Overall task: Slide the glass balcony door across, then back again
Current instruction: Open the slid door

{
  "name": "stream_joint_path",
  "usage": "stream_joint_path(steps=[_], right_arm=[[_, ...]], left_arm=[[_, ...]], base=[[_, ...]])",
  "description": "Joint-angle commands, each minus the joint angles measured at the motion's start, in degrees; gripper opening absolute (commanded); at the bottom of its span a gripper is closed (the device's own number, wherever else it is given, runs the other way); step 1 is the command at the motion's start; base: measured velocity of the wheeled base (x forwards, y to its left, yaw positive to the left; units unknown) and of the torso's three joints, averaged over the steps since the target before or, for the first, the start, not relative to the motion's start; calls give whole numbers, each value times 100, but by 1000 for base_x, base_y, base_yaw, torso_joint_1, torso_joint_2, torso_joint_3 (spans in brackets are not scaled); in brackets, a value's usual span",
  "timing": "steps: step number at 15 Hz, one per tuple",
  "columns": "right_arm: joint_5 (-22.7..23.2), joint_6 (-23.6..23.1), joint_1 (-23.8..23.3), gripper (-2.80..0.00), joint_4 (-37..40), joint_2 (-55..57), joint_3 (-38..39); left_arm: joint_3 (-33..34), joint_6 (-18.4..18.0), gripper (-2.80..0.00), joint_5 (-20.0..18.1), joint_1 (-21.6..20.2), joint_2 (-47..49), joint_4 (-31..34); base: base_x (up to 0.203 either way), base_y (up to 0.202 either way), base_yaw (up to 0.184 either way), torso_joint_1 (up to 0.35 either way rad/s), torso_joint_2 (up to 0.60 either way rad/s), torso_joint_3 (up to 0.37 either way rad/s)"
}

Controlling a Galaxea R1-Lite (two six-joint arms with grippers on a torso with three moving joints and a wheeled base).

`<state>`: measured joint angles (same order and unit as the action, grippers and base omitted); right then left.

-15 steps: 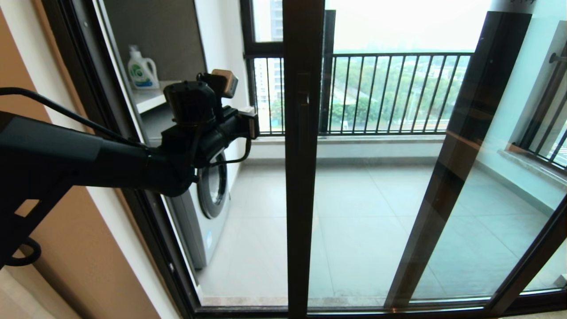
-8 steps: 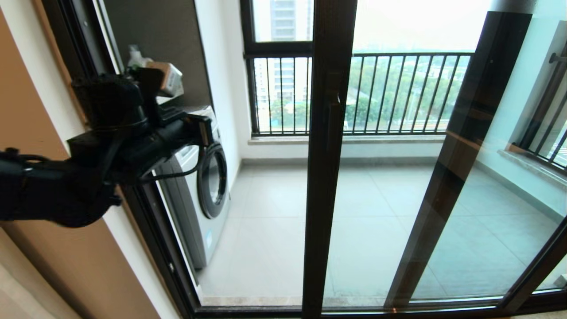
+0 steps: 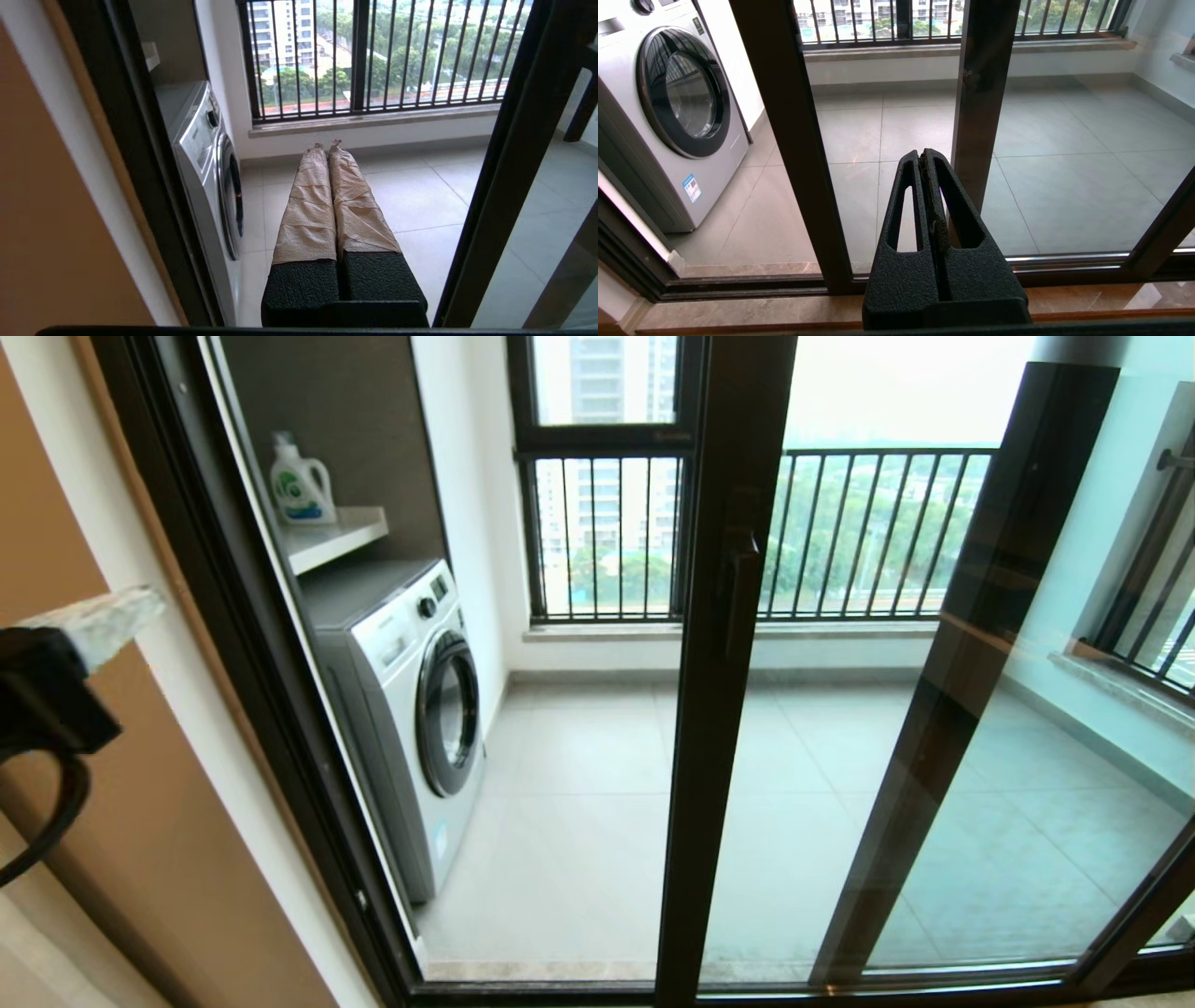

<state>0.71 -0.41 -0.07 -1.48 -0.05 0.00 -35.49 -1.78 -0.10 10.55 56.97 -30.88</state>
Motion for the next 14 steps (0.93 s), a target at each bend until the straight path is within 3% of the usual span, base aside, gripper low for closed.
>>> stream_joint_path(steps=[1, 3, 5, 8, 11, 14], right_arm=[[5, -2, -1, -280, -2, 5, 62], [7, -2, -1, -280, -2, 5, 69], [0, -2, -1, -280, -2, 5, 62], [0, -2, -1, -280, -2, 5, 62], [6, -2, -1, -280, -2, 5, 62], [8, -2, -1, -280, -2, 5, 62]], left_arm=[[94, 9, -280, 30, -125, -2076, 1427], [-9, 23, -280, 110, -351, -3131, 2843], [-69, -7, -280, 137, -973, -3871, 3524], [381, -227, -280, -155, -1151, -4719, 3796], [1466, -309, -280, -282, -1109, -5083, 3781], [2605, -405, -280, -657, -1082, -5684, 3676]], base=[[0, 0, 0, 0, 0, 0], [0, 0, 0, 0, 0, 0], [0, 0, 0, 0, 0, 0], [0, 0, 0, 0, 0, 0], [0, 0, 0, 0, 0, 0], [0, 0, 0, 0, 0, 0]])
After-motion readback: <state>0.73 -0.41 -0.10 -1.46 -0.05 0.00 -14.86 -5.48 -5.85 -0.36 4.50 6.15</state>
